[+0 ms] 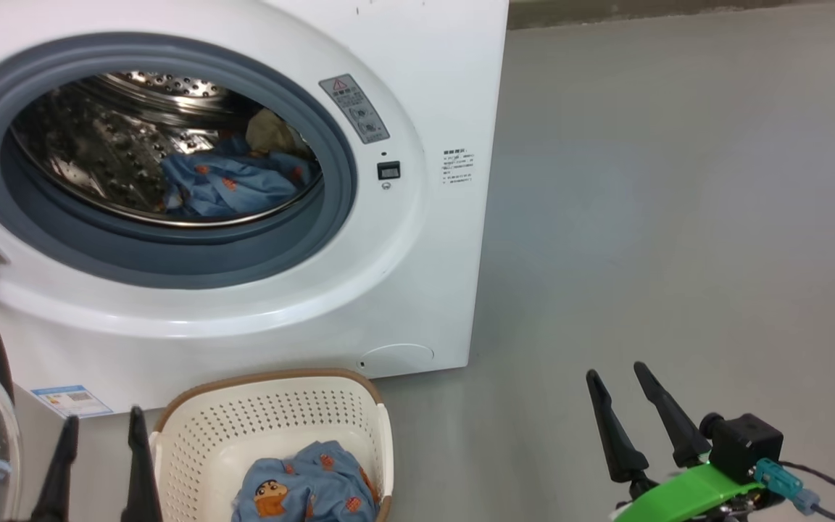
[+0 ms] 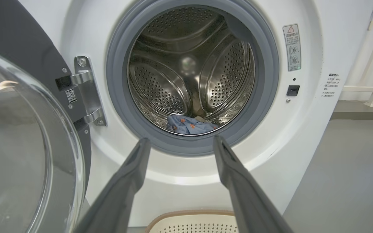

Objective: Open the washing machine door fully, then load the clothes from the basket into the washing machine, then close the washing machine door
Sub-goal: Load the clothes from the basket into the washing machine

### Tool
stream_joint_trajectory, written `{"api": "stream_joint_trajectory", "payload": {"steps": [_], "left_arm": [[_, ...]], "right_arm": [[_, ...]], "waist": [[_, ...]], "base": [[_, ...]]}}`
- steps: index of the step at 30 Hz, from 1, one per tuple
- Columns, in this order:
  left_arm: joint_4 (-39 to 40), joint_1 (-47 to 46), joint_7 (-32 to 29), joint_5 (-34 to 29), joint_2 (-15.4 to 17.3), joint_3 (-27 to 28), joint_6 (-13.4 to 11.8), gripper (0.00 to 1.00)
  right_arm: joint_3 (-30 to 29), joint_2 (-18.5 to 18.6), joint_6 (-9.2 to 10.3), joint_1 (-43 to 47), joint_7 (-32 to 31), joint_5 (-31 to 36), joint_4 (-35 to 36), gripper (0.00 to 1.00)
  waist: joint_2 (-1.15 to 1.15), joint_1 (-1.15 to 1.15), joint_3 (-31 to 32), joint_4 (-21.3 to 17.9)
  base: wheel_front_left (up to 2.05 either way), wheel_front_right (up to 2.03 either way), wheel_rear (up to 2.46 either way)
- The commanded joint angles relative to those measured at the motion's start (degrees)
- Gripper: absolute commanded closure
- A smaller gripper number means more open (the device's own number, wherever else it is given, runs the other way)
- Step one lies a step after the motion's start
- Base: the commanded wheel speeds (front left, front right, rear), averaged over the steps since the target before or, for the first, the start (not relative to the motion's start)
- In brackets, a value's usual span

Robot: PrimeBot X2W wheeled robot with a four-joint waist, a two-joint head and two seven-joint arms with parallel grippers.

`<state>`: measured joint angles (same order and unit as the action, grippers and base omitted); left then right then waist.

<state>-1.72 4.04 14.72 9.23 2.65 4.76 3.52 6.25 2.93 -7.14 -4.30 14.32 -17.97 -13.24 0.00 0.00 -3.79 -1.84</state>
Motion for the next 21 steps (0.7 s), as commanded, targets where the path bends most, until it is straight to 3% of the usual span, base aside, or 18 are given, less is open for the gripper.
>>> {"api": "stream_joint_trajectory", "payload": {"steps": [1, 21], "left_arm": [[1.7, 0.2, 0.3, 0.3, 0.4, 1.8, -0.8, 0.00], [3.2, 6.0, 0.3, 1.7, 0.2, -2.7, -4.9, 0.00]], "right_arm": [[1.0, -0.1, -0.35, 0.6, 0.7, 0.5, 1.5, 0.00], [0.5, -0.1, -0.35, 2.7, 0.7, 2.5, 3.5, 0.00]], "waist": [[0.00, 0.00, 0.6, 0.3], [0.00, 0.00, 1.1, 0.1]], "base": [[0.00, 0.00, 0.00], [0.00, 0.00, 0.00]]}}
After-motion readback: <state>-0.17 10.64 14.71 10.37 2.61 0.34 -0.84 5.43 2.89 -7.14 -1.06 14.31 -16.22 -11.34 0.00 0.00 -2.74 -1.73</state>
